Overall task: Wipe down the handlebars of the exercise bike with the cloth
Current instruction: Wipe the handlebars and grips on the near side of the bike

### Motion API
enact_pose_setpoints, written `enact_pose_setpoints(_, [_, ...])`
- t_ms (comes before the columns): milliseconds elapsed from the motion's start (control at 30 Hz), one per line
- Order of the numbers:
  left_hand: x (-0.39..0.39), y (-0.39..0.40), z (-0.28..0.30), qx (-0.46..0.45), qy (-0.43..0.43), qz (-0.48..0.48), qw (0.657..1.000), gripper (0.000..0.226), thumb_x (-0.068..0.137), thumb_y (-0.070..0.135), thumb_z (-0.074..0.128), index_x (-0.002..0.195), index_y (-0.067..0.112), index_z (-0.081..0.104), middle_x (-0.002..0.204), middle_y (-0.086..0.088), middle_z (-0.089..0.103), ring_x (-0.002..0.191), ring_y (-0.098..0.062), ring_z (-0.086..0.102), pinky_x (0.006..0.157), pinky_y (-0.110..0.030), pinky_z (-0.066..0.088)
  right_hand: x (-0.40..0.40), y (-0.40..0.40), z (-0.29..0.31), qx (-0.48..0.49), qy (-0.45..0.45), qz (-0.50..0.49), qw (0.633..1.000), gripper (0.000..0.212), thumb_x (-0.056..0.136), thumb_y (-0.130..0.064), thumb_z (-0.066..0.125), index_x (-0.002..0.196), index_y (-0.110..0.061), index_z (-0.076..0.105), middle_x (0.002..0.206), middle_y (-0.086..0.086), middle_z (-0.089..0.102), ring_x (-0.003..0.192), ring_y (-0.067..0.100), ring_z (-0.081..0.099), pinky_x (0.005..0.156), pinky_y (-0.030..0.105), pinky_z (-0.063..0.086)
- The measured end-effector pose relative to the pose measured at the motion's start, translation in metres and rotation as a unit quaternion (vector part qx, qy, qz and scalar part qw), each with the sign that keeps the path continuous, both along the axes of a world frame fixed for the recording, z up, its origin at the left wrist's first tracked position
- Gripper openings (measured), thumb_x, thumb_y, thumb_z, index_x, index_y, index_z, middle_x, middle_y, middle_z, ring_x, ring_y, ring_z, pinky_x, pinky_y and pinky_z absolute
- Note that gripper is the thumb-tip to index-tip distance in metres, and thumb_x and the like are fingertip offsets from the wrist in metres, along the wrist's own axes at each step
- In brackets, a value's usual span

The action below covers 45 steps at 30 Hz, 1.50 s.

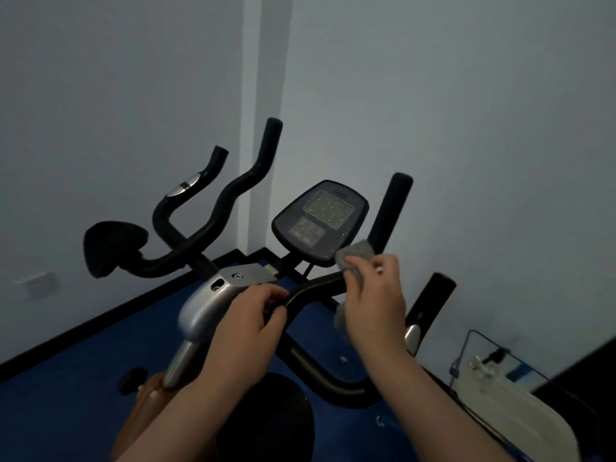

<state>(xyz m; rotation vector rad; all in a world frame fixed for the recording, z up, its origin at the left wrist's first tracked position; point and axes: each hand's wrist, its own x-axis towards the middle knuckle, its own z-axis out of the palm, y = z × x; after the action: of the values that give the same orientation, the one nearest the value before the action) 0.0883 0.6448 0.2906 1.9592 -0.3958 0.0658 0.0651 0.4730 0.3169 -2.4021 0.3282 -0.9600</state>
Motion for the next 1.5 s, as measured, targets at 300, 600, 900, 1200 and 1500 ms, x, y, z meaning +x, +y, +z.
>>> enact_pose_setpoints(300, [-0.001,0.006,-0.005,-0.021,0.005,0.034,0.999,0.023,0.088,0.017,0.052,0.096,0.037,0.061,0.095,0.019,0.062,0.090,0.007,0.057,0.078,-0.019,0.046,-0.001,0.020,0.005,-0.018,0.013,-0.018,1.000,0.023,0.093,-0.018,0.056,0.113,-0.017,0.066,0.106,-0.003,0.047,0.092,0.013,0.054,0.078,0.023,0.051])
enact_pose_setpoints(600, [-0.024,0.022,-0.013,0.016,0.038,0.106,0.993,0.020,0.091,0.023,0.049,0.094,0.039,0.061,0.086,0.017,0.063,0.084,0.015,0.054,0.061,-0.013,0.039,0.009,0.011,0.023,-0.031,0.058,0.030,0.997,0.022,0.094,-0.020,0.055,0.112,-0.021,0.067,0.105,-0.003,0.050,0.092,0.014,0.053,0.073,0.018,0.039])
enact_pose_setpoints(900, [-0.056,0.026,-0.032,-0.027,0.040,0.180,0.983,0.023,0.093,0.021,0.043,0.090,0.036,0.061,0.088,0.019,0.059,0.088,0.015,0.051,0.068,-0.010,0.036,0.002,0.043,0.016,0.030,0.193,0.264,0.945,0.018,0.090,-0.026,0.060,0.102,-0.035,0.070,0.096,-0.012,0.051,0.091,0.006,0.054,0.078,0.024,0.044])
enact_pose_setpoints(1200, [-0.066,0.025,-0.045,-0.070,0.065,0.207,0.974,0.029,0.099,0.025,0.040,0.088,0.032,0.065,0.089,0.012,0.067,0.085,0.006,0.059,0.075,-0.023,0.043,-0.021,0.078,-0.007,-0.076,0.239,0.342,0.906,0.018,0.091,-0.025,0.056,0.102,-0.032,0.069,0.104,-0.006,0.055,0.095,0.014,0.056,0.083,0.031,0.048])
enact_pose_setpoints(1500, [-0.063,0.022,-0.033,-0.104,0.063,0.211,0.970,0.028,0.099,0.028,0.038,0.089,0.029,0.064,0.088,0.011,0.064,0.085,0.008,0.058,0.077,-0.017,0.042,-0.018,0.069,-0.007,-0.112,0.159,0.236,0.952,0.020,0.096,-0.026,0.049,0.109,-0.027,0.063,0.110,-0.005,0.046,0.096,0.014,0.046,0.079,0.030,0.047])
